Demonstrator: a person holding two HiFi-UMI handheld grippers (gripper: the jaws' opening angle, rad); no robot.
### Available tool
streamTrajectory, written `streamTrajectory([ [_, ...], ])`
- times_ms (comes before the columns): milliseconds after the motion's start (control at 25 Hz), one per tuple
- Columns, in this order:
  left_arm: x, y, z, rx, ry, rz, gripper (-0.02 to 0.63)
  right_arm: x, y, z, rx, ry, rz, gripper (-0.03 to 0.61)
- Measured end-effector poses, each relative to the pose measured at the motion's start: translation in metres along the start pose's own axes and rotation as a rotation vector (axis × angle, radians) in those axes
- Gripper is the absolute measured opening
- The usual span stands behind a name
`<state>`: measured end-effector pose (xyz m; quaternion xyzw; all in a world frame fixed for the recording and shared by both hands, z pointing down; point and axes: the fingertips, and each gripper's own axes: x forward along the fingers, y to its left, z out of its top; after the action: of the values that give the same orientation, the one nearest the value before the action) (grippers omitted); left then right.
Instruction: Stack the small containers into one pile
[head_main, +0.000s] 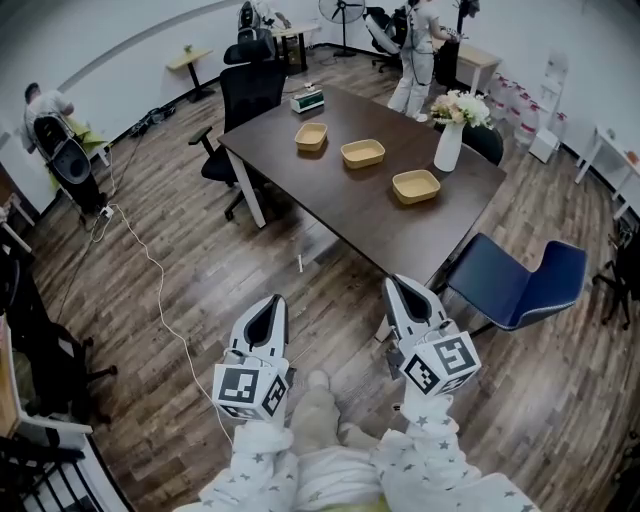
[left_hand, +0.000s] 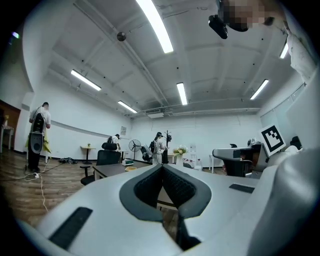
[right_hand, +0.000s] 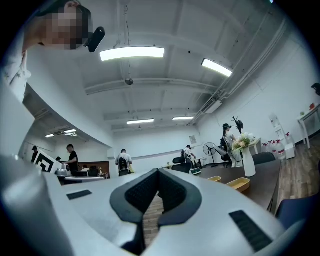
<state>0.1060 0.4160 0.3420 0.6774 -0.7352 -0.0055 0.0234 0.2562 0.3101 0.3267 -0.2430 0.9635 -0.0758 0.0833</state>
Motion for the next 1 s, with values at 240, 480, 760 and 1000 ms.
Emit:
streamTrajectory([
  [240,0.051,0.042,-0.006,-0.009,0.014,-0.022,0.025,0.058,-0.022,-0.014,0.015,0.011,-0.036,0.021],
  [480,0.109,0.091,0.000,-0.017,0.016,-0.050,0.025,0.116,-0.050,-0.020,0.037,0.014,-0.117,0.021],
  [760,0.162,0.124,0.003,-0.026,0.013,-0.098,0.025,0.153,-0.083,-0.016,0.032,-0.033,-0.256,0.021],
  [1000,0.184,0.140,-0.007,-0.031,0.036,-0.127,0.025,0.173,-0.091,-0.022,0.020,-0.041,-0.277,0.021],
])
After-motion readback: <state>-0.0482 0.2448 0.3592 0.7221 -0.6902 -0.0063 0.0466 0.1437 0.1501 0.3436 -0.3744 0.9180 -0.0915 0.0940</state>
